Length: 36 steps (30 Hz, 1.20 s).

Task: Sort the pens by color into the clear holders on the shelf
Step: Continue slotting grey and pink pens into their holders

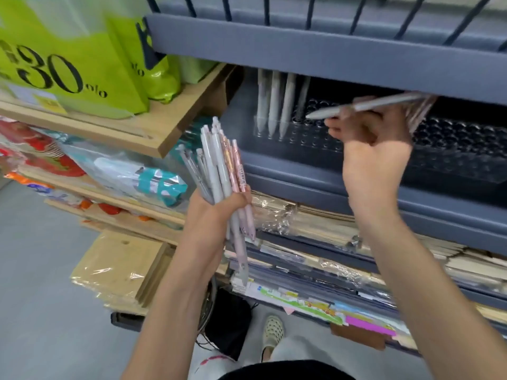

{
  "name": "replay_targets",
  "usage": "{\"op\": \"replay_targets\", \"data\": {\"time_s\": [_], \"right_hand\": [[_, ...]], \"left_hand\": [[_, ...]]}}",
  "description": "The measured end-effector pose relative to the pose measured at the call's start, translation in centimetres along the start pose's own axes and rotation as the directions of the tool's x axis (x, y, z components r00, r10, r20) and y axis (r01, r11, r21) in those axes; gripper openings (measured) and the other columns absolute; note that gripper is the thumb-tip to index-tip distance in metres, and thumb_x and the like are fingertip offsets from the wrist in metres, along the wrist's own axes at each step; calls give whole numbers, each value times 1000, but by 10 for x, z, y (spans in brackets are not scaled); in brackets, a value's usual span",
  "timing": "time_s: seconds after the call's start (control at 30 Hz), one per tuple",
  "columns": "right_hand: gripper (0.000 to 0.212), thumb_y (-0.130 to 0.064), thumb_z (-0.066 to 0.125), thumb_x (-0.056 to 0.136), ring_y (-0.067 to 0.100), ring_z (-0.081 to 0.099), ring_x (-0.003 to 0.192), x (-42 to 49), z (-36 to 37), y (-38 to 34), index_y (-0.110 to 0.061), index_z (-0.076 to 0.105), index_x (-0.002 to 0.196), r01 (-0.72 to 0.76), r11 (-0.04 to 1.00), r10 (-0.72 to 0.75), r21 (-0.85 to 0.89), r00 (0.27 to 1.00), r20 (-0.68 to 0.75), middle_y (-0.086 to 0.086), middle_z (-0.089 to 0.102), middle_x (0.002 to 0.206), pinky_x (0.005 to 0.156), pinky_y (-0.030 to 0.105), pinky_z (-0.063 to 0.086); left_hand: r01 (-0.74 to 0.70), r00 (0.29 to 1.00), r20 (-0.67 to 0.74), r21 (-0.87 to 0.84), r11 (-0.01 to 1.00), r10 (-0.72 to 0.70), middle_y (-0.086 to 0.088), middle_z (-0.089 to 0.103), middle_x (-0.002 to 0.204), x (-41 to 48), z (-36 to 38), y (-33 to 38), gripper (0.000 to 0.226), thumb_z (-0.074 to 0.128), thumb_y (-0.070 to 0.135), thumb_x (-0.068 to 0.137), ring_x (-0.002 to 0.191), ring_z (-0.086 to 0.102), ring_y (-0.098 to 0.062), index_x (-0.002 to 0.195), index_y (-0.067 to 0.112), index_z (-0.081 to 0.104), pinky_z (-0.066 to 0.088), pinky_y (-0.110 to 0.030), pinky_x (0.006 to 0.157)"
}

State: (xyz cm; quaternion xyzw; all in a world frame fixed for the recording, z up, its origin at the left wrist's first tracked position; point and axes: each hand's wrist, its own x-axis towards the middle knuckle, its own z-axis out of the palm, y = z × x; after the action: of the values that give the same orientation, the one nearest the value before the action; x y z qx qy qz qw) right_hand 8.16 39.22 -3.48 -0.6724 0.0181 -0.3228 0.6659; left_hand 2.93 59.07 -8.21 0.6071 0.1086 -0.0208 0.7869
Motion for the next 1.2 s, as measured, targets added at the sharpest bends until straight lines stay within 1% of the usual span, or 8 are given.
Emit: {"op": "replay_targets", "data": {"time_s": [0.2,0.37,0.5,0.63,0.8,1.0,1.13,1.2], "right_hand": [[21,-26,62,91,13,70,80,30,26,0,-33,50,76,89,877,-89,-472,996,21,-13,69,76,81,39,56],[31,-38,52,97,31,67,96,38,38,-1,-13,65,108,110,577,-61,-809,994,91,5,74,99,83,38,51],[32,-37,50,97,30,65,100,46,48,-7,-13,64,113,137,461,-65,-877,991,121,9,71,108,85,33,49],[35,-37,47,96,31,62,108,53,57,-8,-17,59,121,153,420,34,-895,982,184,10,66,120,92,37,49],[36,-33,48,92,31,66,102,59,62,-9,-18,59,122,32,518,142,-855,982,123,11,66,118,88,43,55],[33,-34,47,96,26,70,90,61,58,-10,-14,63,116,-21,473,237,-881,966,104,11,72,100,84,39,57],[25,-31,57,95,11,60,47,35,47,-29,-9,68,96,-168,776,223,-608,975,15,3,71,74,49,28,54],[27,-32,64,92,13,52,39,2,37,-39,-8,67,81,-231,883,311,-410,940,141,3,68,62,37,24,42]], "left_hand": [[78,987,141,16,997,-80,-3,72,74,18,-13,9,36,75,13,68,71,71,-19,102,10,67,58,-35,58],[75,966,243,41,996,-82,-3,73,79,26,-19,14,32,78,13,71,75,72,-19,101,15,67,58,-32,60],[49,956,286,53,997,-62,-3,73,81,27,-21,16,32,78,17,67,76,70,-21,97,22,67,56,-46,73],[18,939,342,45,999,-32,-4,72,77,18,-22,16,20,76,14,68,69,68,-19,79,31,75,51,-40,67],[37,920,389,26,999,-45,-2,74,75,11,-26,18,20,76,13,69,66,70,-17,81,29,76,54,-31,57],[50,912,409,-22,999,-37,-8,77,88,8,-31,20,25,80,6,74,71,74,-20,96,16,72,58,-27,61],[65,916,400,-42,997,-43,-14,75,89,10,-31,20,28,81,13,69,71,74,-23,94,15,72,59,-29,61],[60,913,406,-37,997,-40,-13,76,90,11,-30,19,29,81,14,69,70,73,-22,96,12,72,58,-30,61]]}}
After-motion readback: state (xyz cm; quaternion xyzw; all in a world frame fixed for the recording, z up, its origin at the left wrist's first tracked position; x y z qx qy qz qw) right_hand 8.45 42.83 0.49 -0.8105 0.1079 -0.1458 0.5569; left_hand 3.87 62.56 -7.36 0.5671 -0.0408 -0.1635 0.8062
